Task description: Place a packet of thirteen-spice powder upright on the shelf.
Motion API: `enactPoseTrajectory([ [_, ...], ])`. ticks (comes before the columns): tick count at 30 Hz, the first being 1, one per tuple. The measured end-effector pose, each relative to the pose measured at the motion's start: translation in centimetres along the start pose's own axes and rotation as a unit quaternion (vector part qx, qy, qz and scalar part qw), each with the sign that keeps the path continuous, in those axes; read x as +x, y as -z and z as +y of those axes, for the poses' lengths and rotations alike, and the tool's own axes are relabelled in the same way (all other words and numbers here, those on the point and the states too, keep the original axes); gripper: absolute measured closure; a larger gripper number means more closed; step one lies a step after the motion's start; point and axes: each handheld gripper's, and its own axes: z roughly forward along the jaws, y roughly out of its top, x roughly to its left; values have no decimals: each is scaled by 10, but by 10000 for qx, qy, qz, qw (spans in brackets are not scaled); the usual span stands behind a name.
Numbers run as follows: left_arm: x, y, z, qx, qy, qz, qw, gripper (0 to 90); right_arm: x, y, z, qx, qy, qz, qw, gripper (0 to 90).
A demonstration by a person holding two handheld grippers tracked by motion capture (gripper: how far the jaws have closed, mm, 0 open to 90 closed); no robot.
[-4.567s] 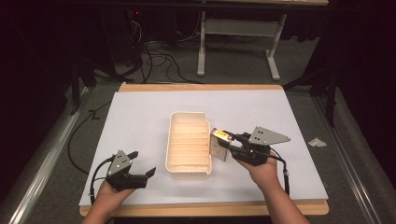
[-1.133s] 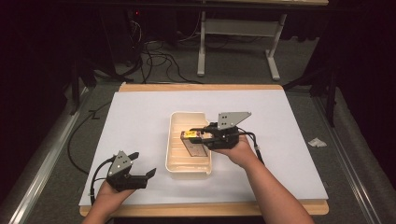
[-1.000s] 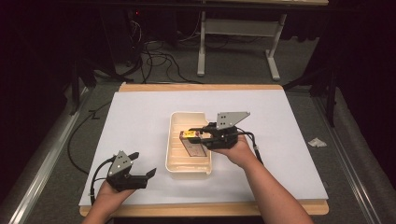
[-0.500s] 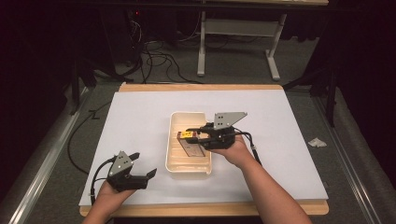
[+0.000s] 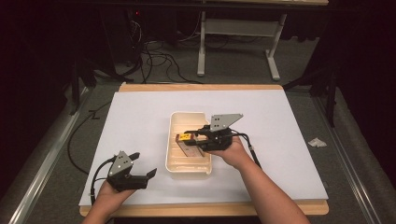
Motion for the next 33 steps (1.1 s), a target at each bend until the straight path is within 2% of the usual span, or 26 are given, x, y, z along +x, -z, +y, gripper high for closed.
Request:
enactPoseTrajectory([
  [8,1,1,-1,10,-35,20,10000,122,2,-2,-7,39,34,-46,10000,686],
  [19,0,1,-1,-1,-6,14,10000,123,3,3,-18,-65,-136,-123,9998,675],
  [33,0,2,-1,18,-39,16,10000,123,9,15,-29,109,-126,-315,9994,647],
])
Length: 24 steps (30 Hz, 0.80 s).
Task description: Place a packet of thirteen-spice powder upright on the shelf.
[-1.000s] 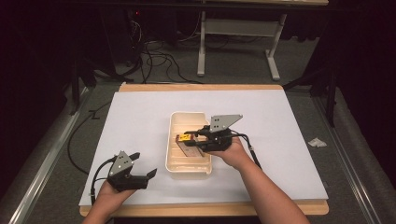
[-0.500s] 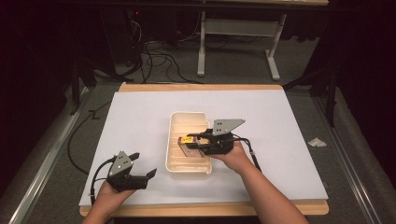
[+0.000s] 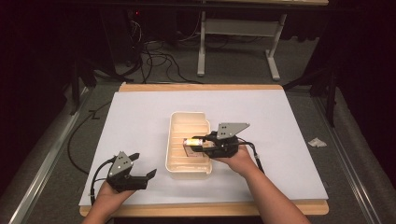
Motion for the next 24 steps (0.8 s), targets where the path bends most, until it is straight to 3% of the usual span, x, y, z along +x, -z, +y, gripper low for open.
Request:
enactPoseTrajectory([
  [24,0,0,0,-2,7,14,10000,123,3,5,-12,206,-137,-229,9994,597],
])
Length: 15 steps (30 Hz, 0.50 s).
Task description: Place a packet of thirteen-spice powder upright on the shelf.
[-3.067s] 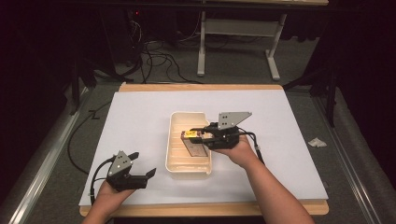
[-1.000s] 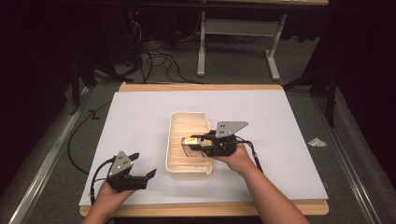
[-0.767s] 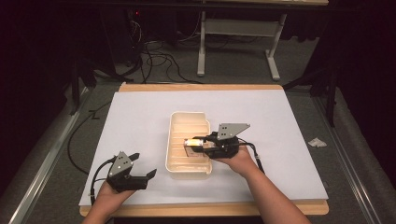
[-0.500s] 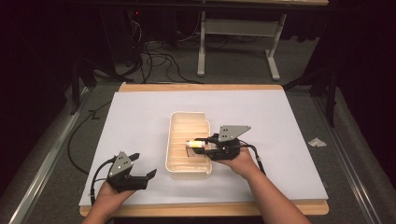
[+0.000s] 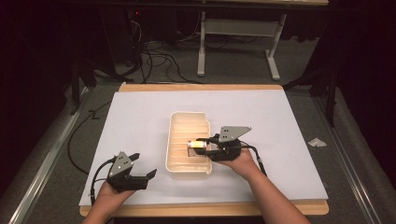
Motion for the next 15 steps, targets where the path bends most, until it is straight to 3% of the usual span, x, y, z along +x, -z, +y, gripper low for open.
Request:
enactPoseTrajectory([
  [15,0,1,0,-3,-2,-2,10000,123,0,2,2,-42,-69,-2,10000,489],
])
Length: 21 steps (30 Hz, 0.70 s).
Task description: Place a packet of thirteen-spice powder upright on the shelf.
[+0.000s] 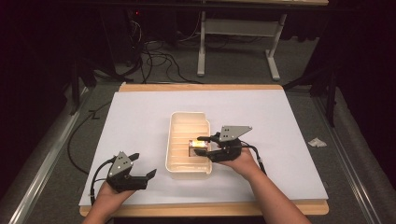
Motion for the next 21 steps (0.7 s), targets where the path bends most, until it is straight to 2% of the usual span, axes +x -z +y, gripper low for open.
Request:
enactPoseTrajectory([
  [5,0,0,0,-26,29,-3,10000,123,0,1,1,-86,-50,-8,10000,425],
  [12,-1,1,0,-26,30,-3,10000,124,1,7,3,-44,-122,-83,9999,346],
  [20,-1,1,1,-35,37,0,10000,123,3,15,3,-46,-185,-168,9997,302],
  [21,0,1,1,-34,37,3,10000,124,4,18,3,-25,-171,-242,9996,282],
])
